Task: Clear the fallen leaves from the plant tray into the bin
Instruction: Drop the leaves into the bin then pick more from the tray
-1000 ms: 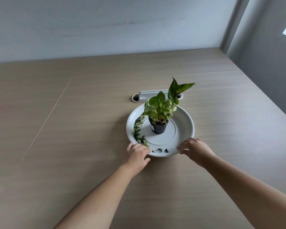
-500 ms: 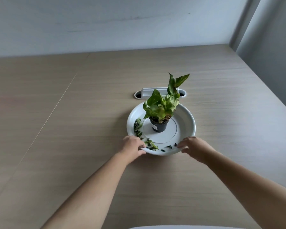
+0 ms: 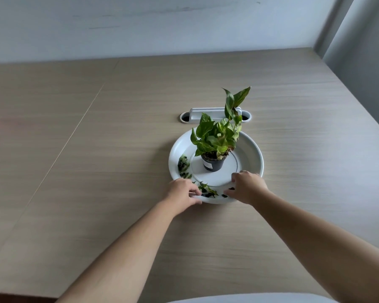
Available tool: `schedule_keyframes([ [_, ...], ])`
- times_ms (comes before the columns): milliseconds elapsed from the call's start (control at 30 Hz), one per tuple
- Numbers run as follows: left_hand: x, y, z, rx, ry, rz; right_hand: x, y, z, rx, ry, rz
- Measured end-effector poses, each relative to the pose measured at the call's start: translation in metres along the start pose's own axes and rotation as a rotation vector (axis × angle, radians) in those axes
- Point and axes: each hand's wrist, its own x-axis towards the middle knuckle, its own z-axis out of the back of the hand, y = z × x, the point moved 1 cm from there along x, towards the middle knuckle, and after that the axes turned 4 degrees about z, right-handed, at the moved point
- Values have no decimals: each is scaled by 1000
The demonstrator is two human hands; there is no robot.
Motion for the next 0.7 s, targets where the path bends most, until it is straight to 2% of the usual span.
schedule_keyframes([
  [200, 12, -3, 9, -143, 127, 118, 8, 9, -3, -34, -24, -41],
  [300, 25, -11, 7, -42, 66, 70, 11, 12, -4, 23, 10, -47],
  [467, 37, -23, -11, 160, 117, 1, 15, 8, -7, 117, 32, -44],
  [700, 46, -23, -17, 133, 119, -14, 21, 0, -10, 142, 62, 24],
])
